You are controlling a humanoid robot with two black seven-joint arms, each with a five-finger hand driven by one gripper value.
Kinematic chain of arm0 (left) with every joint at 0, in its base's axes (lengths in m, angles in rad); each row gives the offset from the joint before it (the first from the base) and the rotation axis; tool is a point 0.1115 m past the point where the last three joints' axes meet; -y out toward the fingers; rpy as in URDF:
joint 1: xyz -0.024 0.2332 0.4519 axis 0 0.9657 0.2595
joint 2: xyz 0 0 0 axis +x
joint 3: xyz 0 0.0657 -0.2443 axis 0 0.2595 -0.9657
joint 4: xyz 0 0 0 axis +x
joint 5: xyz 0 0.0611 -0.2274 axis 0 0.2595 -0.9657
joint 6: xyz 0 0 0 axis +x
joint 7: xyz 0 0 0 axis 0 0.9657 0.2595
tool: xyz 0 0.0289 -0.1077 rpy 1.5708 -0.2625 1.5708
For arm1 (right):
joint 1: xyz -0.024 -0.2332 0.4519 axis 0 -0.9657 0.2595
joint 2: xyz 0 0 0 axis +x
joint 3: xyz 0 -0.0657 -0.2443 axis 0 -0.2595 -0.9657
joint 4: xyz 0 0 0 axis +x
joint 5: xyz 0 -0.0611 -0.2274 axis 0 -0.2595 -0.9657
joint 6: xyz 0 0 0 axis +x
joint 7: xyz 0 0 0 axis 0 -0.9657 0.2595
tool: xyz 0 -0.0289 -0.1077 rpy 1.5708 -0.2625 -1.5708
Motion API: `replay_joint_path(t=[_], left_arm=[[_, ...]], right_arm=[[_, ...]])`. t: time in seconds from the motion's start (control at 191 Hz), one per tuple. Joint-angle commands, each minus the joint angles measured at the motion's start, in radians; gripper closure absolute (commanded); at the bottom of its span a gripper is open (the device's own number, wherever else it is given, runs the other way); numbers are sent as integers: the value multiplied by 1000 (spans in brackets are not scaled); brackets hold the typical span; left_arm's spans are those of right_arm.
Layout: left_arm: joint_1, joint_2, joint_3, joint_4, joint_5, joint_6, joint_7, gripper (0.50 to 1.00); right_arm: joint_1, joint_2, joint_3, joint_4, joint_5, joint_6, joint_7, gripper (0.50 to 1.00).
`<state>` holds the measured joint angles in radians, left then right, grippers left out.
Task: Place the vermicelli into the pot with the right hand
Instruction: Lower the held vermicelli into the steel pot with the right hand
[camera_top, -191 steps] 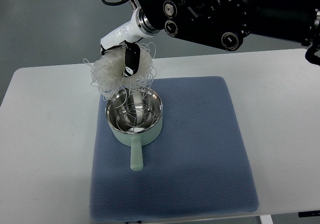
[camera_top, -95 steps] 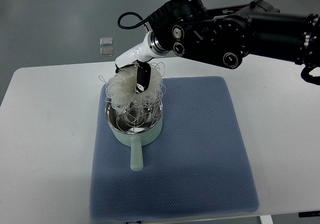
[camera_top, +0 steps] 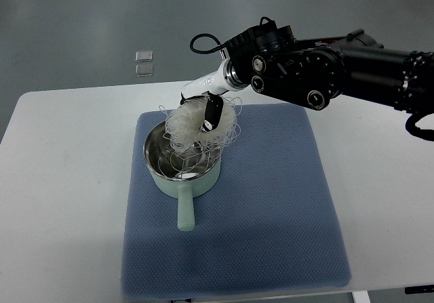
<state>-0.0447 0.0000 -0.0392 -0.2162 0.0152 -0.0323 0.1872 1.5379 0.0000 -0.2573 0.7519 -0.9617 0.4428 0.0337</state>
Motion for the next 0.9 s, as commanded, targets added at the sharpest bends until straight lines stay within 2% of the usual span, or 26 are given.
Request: replay_joint_path(t=[0.0,0.425,0.896], left_arm=[[0,0,1,-2,0,0,0,500],[0,0,2,-5,0,0,0,500],[0,0,2,-8,0,0,0,500]], right_arm=[[-12,0,6,-6,0,-10,0,1000],[31,0,21,9,20,-12,2,1000],[7,0,67,55,95,-12,6,1000]])
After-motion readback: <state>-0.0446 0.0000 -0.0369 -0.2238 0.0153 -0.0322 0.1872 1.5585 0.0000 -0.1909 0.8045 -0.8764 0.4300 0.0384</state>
